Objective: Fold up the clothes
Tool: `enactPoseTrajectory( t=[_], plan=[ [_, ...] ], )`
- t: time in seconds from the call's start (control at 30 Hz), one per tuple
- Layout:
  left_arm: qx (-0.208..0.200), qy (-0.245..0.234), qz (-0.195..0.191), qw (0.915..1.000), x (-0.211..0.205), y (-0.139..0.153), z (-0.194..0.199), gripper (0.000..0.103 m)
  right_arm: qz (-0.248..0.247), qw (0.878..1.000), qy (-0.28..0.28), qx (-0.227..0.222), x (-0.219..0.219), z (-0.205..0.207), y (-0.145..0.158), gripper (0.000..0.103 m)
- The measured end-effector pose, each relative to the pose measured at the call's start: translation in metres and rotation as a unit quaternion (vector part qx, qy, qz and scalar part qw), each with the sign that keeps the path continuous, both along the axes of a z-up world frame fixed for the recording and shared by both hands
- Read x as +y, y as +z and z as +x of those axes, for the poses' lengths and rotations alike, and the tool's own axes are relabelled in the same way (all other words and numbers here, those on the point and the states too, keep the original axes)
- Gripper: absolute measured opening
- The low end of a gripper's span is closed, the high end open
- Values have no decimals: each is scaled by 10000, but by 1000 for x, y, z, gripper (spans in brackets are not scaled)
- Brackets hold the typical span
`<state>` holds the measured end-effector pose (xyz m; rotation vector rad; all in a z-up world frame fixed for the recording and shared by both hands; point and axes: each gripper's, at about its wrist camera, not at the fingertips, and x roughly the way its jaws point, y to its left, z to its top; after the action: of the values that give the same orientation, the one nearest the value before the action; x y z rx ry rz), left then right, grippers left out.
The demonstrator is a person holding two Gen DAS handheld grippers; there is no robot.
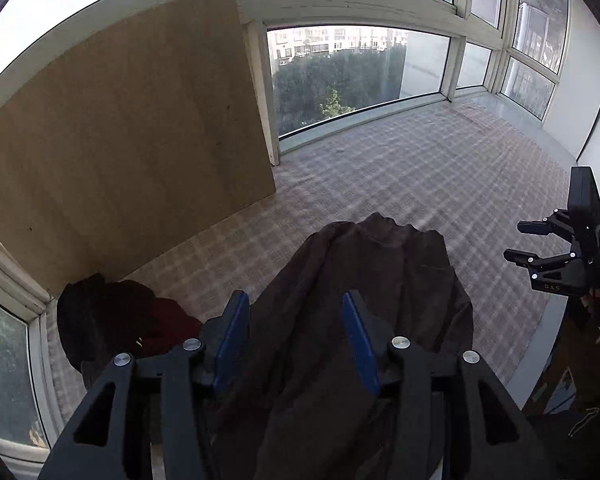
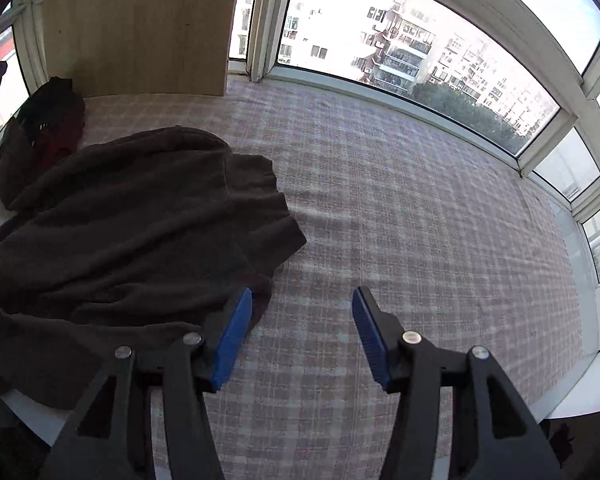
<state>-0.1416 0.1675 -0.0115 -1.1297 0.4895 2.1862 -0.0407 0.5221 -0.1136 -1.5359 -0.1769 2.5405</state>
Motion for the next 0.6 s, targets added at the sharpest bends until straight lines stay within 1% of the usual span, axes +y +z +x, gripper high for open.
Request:
enactPoseTrajectory(
  t=[0.03, 0.13, 0.23, 0.33, 0.4, 0.53, 0.57, 0.6],
  plan=[
    [-146, -146, -79, 9998, 2, -14, -12, 47, -135, 9996, -227, -53, -1, 3, -9, 52],
    [-267, -714, -437, 9961, 37, -61, -35, 47, -541, 9942, -907, -210, -2, 14, -36, 52],
    [-467, -1241, -543, 9897, 70, -89, -52, 47, -941, 9823, -1581, -366, -4, 24, -63, 52],
    [-552, -1707, -636, 9817, 101, -110, -63, 47, -842, 9779, -1869, -400, -9, 30, -63, 52],
    [-452, -2010, -879, 9746, 122, -126, -68, 48, -764, 9748, -2061, -371, -11, 32, -61, 52],
    [-486, -2233, -1206, 9660, 148, -153, -85, 47, -800, 9663, -2426, -325, -10, 32, -60, 52],
    [-545, -2230, -1223, 9656, 152, -158, -91, 46, -778, 9658, -2451, -339, -10, 30, -60, 52],
    [-681, -2210, -1200, 9655, 154, -162, -96, 35, -756, 9652, -2477, -352, -11, 28, -60, 52]
  ],
)
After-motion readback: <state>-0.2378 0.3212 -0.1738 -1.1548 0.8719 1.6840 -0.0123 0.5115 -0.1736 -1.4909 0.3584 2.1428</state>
